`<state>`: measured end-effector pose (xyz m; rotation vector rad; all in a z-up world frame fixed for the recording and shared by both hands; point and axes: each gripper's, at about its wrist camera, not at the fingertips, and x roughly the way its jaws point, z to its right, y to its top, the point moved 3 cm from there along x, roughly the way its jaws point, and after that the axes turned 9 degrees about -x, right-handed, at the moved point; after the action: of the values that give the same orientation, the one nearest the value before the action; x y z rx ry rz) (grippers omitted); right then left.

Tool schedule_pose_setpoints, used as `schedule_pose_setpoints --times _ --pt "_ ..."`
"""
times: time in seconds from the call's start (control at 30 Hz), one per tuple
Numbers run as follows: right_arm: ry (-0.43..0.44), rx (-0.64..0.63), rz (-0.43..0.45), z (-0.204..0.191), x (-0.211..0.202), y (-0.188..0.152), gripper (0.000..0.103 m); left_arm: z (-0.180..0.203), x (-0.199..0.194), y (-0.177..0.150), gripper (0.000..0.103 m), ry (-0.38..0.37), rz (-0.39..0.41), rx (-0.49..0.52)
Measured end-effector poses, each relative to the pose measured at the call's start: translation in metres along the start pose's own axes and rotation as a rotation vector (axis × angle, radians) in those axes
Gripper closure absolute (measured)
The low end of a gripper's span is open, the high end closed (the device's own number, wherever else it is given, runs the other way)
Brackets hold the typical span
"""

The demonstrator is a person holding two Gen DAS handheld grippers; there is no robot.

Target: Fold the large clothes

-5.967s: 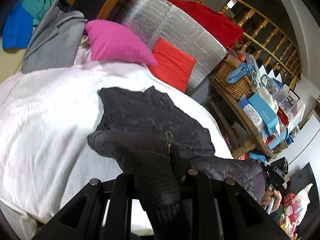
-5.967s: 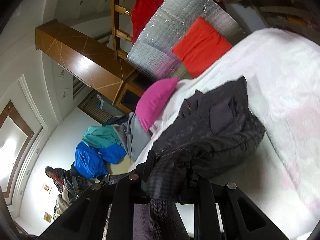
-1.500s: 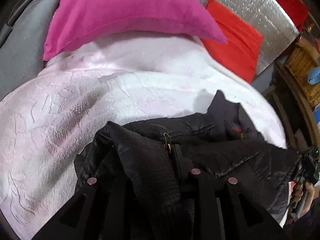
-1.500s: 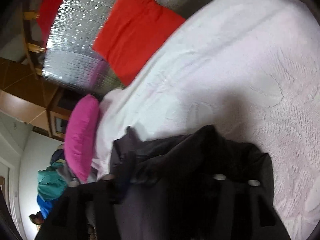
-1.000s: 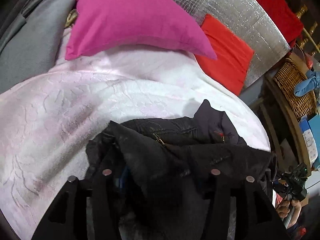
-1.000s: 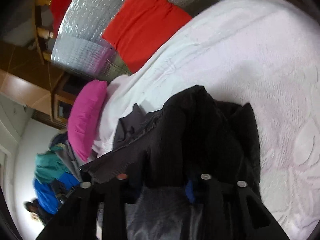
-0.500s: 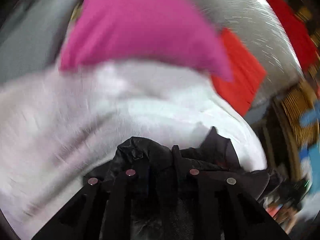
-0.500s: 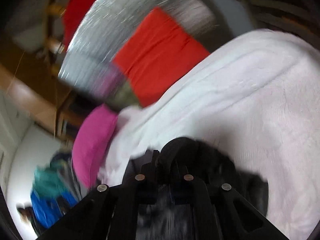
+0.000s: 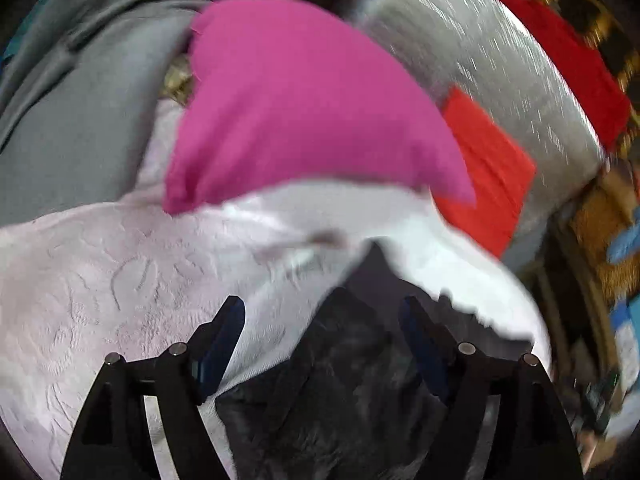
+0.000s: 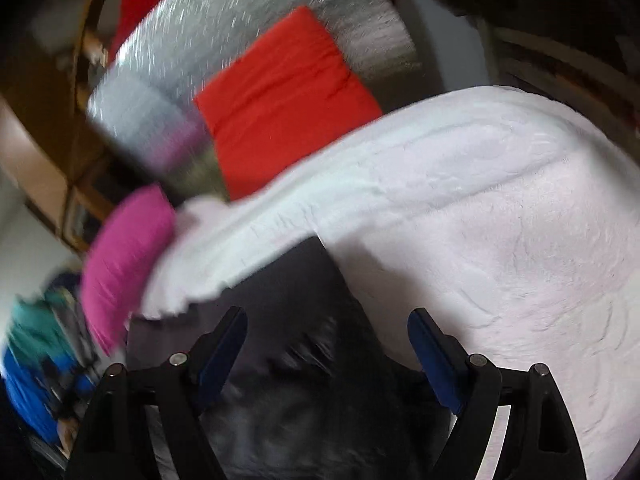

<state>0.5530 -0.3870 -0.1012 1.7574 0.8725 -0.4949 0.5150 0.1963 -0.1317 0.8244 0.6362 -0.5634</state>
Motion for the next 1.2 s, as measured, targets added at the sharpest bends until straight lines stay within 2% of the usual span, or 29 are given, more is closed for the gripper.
schedule_pose_setpoints --times 0.1,0.17,0.3,0.33,0.37,0.43,0.47,0.53,0.6,0.67,0.73,0.83,0.97,1.0,1.03,1.1,1.13,1.17,1.2 --pt "-0.049 -0.103 -0.066 -0.009 0.018 -0.004 0.021 0.007 0.019 -0.014 0.023 0.048 -0.030 0.104" --pt "-0.063 -0.145 -0.087 -0.012 0.027 -0.005 0.025 0.012 0.031 -0.020 0.024 0.051 -0.058 0.157" --pt "-0.098 -0.187 -0.126 -0.009 0.048 -0.002 0.025 0.015 0.054 -0.025 0.024 0.064 -0.156 0.196" --pt "-0.095 -0.188 -0.133 -0.010 0.051 -0.002 0.039 0.017 0.057 -0.026 0.041 0.066 -0.162 0.213" --pt "-0.087 -0.202 -0.143 -0.012 0.056 -0.002 0.076 0.020 0.059 -0.028 0.057 0.072 -0.162 0.232" --pt "-0.147 -0.259 -0.154 -0.021 0.055 -0.004 0.086 0.027 0.059 -0.033 0.087 0.090 -0.181 0.274" --pt "-0.171 -0.295 -0.138 -0.029 0.049 -0.003 0.087 0.036 0.052 -0.035 0.091 0.102 -0.161 0.305" --pt "-0.184 -0.336 -0.056 -0.044 0.022 0.004 0.088 0.045 0.034 -0.034 0.093 0.107 -0.095 0.335" --pt "-0.199 -0.327 0.001 -0.043 0.006 0.015 0.088 0.046 0.032 -0.031 0.093 0.089 -0.086 0.316" --pt "-0.239 -0.291 -0.020 -0.027 0.014 0.019 0.088 0.038 0.052 -0.034 0.093 0.141 -0.133 0.299" --pt "-0.281 -0.273 -0.091 -0.011 0.037 0.010 0.089 0.034 0.069 -0.038 0.092 0.168 -0.162 0.294" --pt "-0.310 -0.248 -0.139 0.002 0.064 -0.010 0.089 0.032 0.072 -0.037 0.091 0.176 -0.159 0.278" --pt "-0.313 -0.230 -0.147 0.007 0.065 -0.009 0.087 0.029 0.074 -0.036 0.088 0.185 -0.160 0.268" --pt "-0.321 -0.236 -0.154 0.005 0.063 -0.010 0.085 0.030 0.075 -0.036 0.084 0.194 -0.150 0.264" --pt "-0.329 -0.240 -0.158 0.004 0.062 -0.010 0.081 0.031 0.074 -0.035 0.079 0.197 -0.138 0.260" --pt "-0.340 -0.225 -0.134 0.001 0.049 -0.010 0.057 0.035 0.068 -0.032 0.068 0.209 -0.117 0.269" --pt "-0.347 -0.216 -0.116 -0.003 0.046 -0.007 0.040 0.036 0.061 -0.029 0.058 0.218 -0.094 0.273" --pt "-0.344 -0.216 -0.096 -0.006 0.037 -0.007 0.038 0.038 0.046 -0.025 0.053 0.229 -0.045 0.274" --pt "-0.346 -0.224 -0.074 -0.010 0.027 -0.006 0.038 0.041 0.033 -0.023 0.045 0.233 -0.005 0.269"
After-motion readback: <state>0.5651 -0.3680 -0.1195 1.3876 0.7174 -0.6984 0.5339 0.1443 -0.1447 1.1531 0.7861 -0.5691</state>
